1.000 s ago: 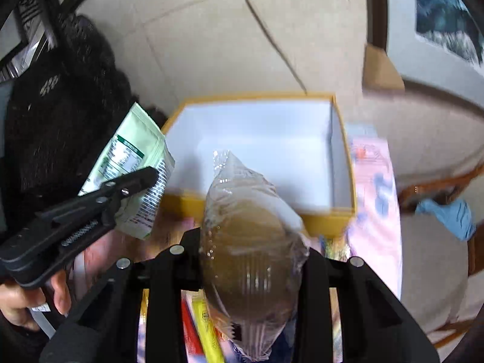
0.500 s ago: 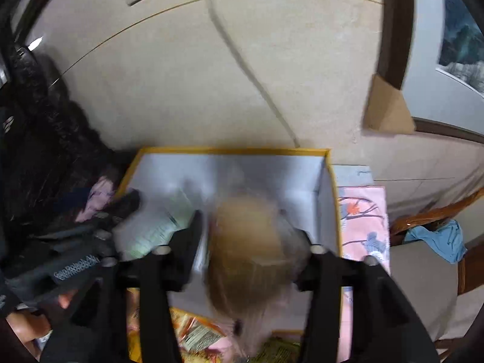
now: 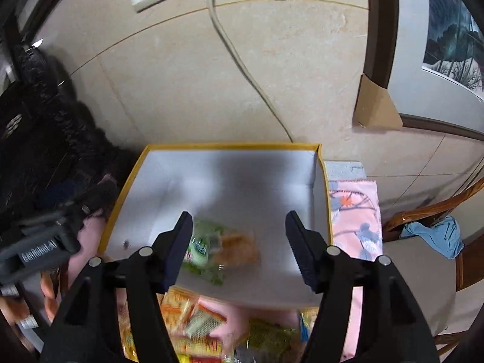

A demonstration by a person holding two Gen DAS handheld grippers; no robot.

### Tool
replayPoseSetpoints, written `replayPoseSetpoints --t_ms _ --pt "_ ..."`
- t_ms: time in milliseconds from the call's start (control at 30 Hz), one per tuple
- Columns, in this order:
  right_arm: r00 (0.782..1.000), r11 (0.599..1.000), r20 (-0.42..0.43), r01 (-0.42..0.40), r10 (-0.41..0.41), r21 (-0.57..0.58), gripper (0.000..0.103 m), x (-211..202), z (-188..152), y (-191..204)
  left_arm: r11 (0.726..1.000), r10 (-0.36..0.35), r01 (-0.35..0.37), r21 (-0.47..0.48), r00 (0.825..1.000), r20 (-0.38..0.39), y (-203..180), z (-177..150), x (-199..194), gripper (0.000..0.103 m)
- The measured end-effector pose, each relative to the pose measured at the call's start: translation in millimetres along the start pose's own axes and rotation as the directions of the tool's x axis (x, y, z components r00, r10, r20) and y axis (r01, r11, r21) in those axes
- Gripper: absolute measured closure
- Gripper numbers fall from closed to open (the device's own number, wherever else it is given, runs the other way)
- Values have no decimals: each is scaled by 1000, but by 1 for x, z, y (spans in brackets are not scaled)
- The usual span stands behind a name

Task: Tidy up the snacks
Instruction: 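Drop the green pouch into the yellow box while the right gripper drops the bread bag, then grasp the yellow bun bag with the left gripper while the right grasps the blue chip bag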

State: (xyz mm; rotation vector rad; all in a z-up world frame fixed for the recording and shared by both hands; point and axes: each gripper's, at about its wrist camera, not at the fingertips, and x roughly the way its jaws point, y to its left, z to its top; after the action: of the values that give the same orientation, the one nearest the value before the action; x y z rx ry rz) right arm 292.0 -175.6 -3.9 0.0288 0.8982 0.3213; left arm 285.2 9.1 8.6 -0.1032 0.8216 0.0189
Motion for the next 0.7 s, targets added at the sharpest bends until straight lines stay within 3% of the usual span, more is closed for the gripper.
replayPoseSetpoints --t_ms 133,267,400,467,567,700 --pt "998 999 -56 -36 35 -32 37 -28 -49 -4 1000 8 -8 19 1000 -5 16 -34 -31 2" --pt "985 999 -172 -29 25 -24 37 -35 -116 -19 999 19 -16 38 995 -98 28 -96 -41 2" --pt "948 998 -317 -19 38 62 37 -22 -198 -43 999 38 -31 34 978 -206 38 -166 -30 2" --pt "935 994 -349 -22 57 105 37 -18 -225 -49 999 28 -20 31 964 -264 39 -198 -23 2" --pt "931 993 -359 -26 65 113 37 -12 -257 -53 997 64 -46 66 950 -305 39 -230 -16 2" --pt "925 991 -374 -12 62 134 37 -6 -267 -62 994 93 -71 82 941 -324 42 -247 -7 2"
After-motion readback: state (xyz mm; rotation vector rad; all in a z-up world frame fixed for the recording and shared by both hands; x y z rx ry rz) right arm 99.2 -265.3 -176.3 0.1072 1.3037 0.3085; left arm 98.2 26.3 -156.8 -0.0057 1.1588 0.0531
